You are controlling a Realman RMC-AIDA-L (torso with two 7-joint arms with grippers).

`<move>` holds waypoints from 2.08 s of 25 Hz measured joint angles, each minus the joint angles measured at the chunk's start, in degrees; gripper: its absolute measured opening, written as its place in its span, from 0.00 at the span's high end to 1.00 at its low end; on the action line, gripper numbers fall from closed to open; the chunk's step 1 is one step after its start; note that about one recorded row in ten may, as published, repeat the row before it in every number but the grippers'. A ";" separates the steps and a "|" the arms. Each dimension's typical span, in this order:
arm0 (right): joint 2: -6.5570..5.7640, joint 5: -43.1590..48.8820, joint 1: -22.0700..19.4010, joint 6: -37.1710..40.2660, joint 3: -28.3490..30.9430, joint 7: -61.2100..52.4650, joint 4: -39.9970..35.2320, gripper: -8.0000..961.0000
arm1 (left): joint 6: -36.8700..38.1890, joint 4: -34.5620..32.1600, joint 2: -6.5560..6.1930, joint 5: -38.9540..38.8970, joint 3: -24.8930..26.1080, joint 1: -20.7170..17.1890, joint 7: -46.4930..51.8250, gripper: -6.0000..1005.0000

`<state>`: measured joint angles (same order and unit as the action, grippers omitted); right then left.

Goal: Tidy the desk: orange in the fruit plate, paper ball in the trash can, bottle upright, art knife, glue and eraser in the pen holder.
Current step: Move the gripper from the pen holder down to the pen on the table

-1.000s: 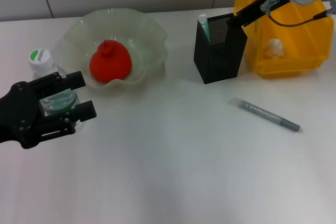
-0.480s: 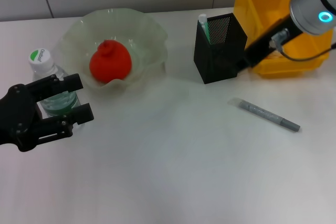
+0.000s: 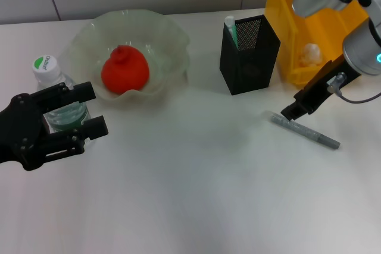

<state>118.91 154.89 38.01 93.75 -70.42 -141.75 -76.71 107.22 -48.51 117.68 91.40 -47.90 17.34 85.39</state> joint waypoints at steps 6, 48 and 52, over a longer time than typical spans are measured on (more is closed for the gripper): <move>-0.42 0.85 2.13 -1.80 1.95 2.95 5.69 0.59 | -0.03 0.08 0.18 0.00 0.00 -0.20 0.00 0.22; -0.19 5.77 9.46 -11.70 1.43 6.67 24.26 0.68 | -0.18 1.55 0.02 0.00 0.00 0.11 -0.45 0.21; -0.17 5.87 9.54 -12.13 1.43 6.66 24.43 0.68 | -0.18 1.58 0.13 0.05 -0.01 -0.02 -0.48 0.21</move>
<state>118.74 160.75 47.55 81.62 -68.99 -135.09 -52.28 107.05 -46.93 117.82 91.45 -47.90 17.32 84.91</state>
